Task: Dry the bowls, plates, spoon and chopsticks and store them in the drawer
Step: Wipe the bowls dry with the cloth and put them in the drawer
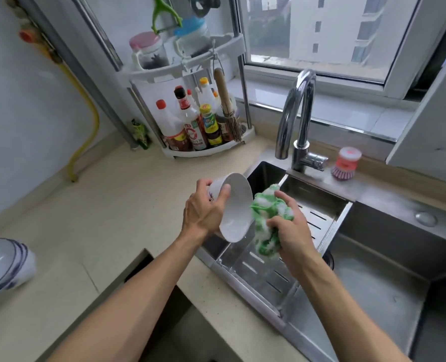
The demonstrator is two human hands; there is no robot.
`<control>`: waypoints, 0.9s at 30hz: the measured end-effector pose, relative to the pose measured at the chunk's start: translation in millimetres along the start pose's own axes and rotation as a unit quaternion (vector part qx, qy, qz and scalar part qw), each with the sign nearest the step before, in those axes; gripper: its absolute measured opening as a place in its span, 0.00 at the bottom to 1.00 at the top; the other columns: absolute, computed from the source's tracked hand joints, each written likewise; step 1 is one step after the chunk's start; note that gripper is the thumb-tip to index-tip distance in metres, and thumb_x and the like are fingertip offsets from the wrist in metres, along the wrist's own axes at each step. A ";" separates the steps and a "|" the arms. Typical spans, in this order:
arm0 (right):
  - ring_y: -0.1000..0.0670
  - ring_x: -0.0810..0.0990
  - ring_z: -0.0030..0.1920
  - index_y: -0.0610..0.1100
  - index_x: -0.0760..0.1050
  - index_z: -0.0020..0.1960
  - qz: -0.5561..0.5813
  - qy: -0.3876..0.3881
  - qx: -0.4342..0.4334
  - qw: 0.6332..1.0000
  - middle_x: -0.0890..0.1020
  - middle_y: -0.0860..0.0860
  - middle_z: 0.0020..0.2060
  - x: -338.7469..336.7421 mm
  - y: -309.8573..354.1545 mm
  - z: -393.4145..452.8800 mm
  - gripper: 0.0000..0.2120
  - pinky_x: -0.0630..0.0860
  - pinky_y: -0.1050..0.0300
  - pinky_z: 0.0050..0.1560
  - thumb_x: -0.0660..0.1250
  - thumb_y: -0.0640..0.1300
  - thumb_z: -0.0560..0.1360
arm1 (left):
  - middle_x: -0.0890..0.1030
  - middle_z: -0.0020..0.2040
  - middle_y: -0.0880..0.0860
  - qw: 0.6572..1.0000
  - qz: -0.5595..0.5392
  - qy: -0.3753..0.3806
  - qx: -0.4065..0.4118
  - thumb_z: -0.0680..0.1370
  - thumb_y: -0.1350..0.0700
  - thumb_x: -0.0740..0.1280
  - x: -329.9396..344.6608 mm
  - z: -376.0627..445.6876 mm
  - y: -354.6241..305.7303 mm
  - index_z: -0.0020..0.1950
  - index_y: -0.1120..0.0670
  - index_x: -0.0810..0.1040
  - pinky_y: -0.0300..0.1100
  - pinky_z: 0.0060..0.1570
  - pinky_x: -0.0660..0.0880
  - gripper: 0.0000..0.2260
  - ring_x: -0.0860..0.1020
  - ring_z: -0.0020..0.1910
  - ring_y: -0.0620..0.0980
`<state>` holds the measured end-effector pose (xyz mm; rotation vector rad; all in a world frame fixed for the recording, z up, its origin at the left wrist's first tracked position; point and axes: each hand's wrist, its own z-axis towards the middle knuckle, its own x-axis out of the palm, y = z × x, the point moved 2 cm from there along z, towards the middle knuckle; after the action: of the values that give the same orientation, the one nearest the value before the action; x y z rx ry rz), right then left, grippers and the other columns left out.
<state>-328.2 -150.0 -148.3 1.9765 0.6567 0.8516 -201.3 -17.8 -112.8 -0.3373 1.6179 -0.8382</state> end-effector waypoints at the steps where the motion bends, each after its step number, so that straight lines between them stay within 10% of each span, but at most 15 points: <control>1: 0.46 0.83 0.40 0.52 0.71 0.69 -0.015 0.032 -0.013 0.999 0.79 0.40 0.59 9.9 1.6 -5.4 0.35 0.82 0.50 0.38 0.57 0.22 0.71 | 0.79 0.52 0.53 0.999 -0.026 0.011 -0.040 0.79 0.35 0.60 0.6 0.3 1.2 0.64 0.50 0.69 0.46 0.43 0.75 0.22 0.78 0.48 0.54; 5: 0.54 0.80 0.43 0.56 0.65 0.72 -0.120 0.219 -0.047 0.967 0.81 0.48 0.54 57.2 -3.6 -26.8 0.38 0.78 0.60 0.40 0.64 0.32 0.66 | 0.81 0.51 0.53 0.986 -0.114 0.019 -0.116 0.78 0.32 0.59 3.1 -0.1 2.9 0.59 0.49 0.73 0.45 0.43 0.76 0.23 0.80 0.47 0.52; 9: 0.47 0.80 0.52 0.59 0.51 0.79 -0.428 0.304 -0.185 0.831 0.80 0.47 0.58 55.5 -15.3 -22.8 0.43 0.79 0.52 0.56 0.65 0.36 0.72 | 0.82 0.48 0.53 0.986 -0.128 0.048 -0.098 0.71 0.30 0.59 -8.1 2.1 7.8 0.49 0.47 0.76 0.57 0.53 0.79 0.22 0.81 0.49 0.58; 13: 0.48 0.59 0.78 0.51 0.49 0.81 -0.633 0.298 -0.250 0.669 0.58 0.49 0.80 31.5 -15.4 -2.1 0.42 0.43 0.57 0.76 0.65 0.32 0.76 | 0.80 0.50 0.52 0.988 -0.115 0.065 -0.077 0.75 0.31 0.58 -14.5 1.9 11.2 0.55 0.48 0.75 0.46 0.42 0.75 0.23 0.79 0.47 0.53; 15: 0.46 0.65 0.74 0.51 0.50 0.81 -0.592 0.286 -0.211 0.723 0.63 0.46 0.78 39.3 -12.2 1.0 0.42 0.55 0.51 0.78 0.65 0.31 0.74 | 0.79 0.48 0.50 0.992 -0.096 0.001 -0.077 0.80 0.35 0.59 -10.3 -1.5 2.5 0.56 0.50 0.75 0.42 0.38 0.70 0.20 0.77 0.44 0.49; 19: 0.46 0.78 0.50 0.58 0.63 0.73 -0.395 0.318 -0.176 0.844 0.80 0.47 0.54 57.7 -11.0 -14.4 0.37 0.79 0.46 0.51 0.62 0.34 0.69 | 0.81 0.45 0.52 0.979 -0.156 -0.060 -0.120 0.73 0.33 0.59 -8.3 -3.7 -1.5 0.48 0.50 0.77 0.51 0.47 0.78 0.21 0.80 0.47 0.55; 21: 0.47 0.78 0.60 0.58 0.59 0.77 -0.480 0.318 -0.226 0.786 0.77 0.48 0.65 46.6 -12.2 -6.8 0.37 0.76 0.48 0.61 0.66 0.37 0.73 | 0.82 0.46 0.53 0.982 -0.158 0.005 -0.103 0.71 0.32 0.59 -13.9 -0.2 1.2 0.47 0.50 0.78 0.54 0.50 0.79 0.23 0.81 0.49 0.57; 24: 0.51 0.53 0.80 0.53 0.47 0.82 -0.688 0.272 -0.288 0.609 0.55 0.51 0.81 26.9 -18.8 14.4 0.43 0.45 0.44 0.80 0.68 0.38 0.75 | 0.82 0.48 0.51 0.986 -0.136 0.069 -0.073 0.72 0.32 0.59 -18.0 2.7 3.3 0.51 0.48 0.80 0.45 0.43 0.74 0.23 0.80 0.48 0.53; 27: 0.49 0.50 0.80 0.49 0.50 0.81 -0.668 0.241 -0.281 0.646 0.54 0.50 0.81 38.5 -21.2 12.1 0.43 0.32 0.46 0.75 0.67 0.36 0.73 | 0.81 0.45 0.50 0.989 -0.122 0.000 -0.078 0.79 0.37 0.61 -9.4 -2.4 -5.3 0.51 0.50 0.80 0.41 0.37 0.68 0.18 0.77 0.43 0.49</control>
<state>-297.3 -118.3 -159.3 0.2984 1.5963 0.4474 -202.6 -14.7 -102.3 -0.6560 1.6676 -0.8969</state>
